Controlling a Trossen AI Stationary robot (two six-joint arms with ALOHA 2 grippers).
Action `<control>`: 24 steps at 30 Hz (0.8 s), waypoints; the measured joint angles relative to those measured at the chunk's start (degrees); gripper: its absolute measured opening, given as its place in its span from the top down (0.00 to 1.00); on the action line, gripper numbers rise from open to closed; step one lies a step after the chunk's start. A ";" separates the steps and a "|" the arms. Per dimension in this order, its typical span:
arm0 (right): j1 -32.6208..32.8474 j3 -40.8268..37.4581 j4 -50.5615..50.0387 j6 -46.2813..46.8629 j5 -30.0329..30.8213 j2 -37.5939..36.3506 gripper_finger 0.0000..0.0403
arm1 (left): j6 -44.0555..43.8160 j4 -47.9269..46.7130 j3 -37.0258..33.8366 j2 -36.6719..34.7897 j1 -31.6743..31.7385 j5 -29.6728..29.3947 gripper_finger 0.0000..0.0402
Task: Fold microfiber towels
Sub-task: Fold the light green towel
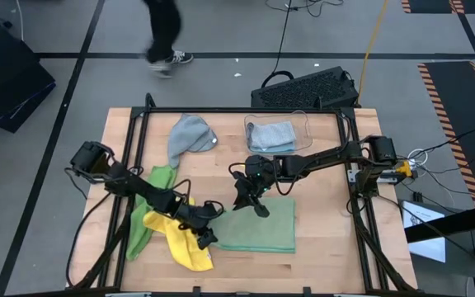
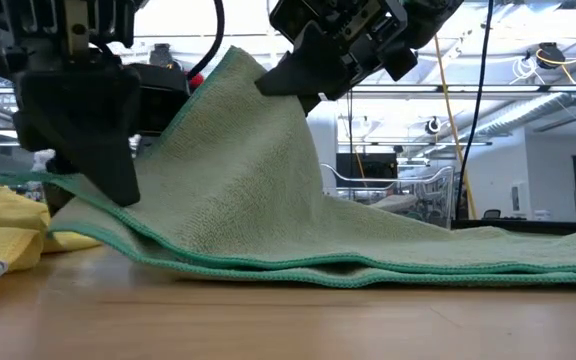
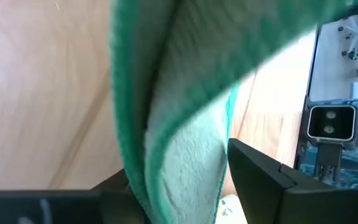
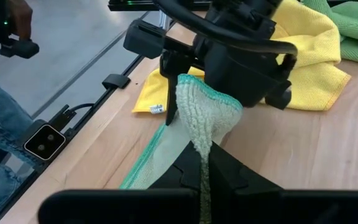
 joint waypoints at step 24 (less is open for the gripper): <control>0.00 -0.02 -0.32 -0.85 0.04 0.04 1.00 | -6.56 -1.15 0.00 0.00 -2.23 -3.87 0.85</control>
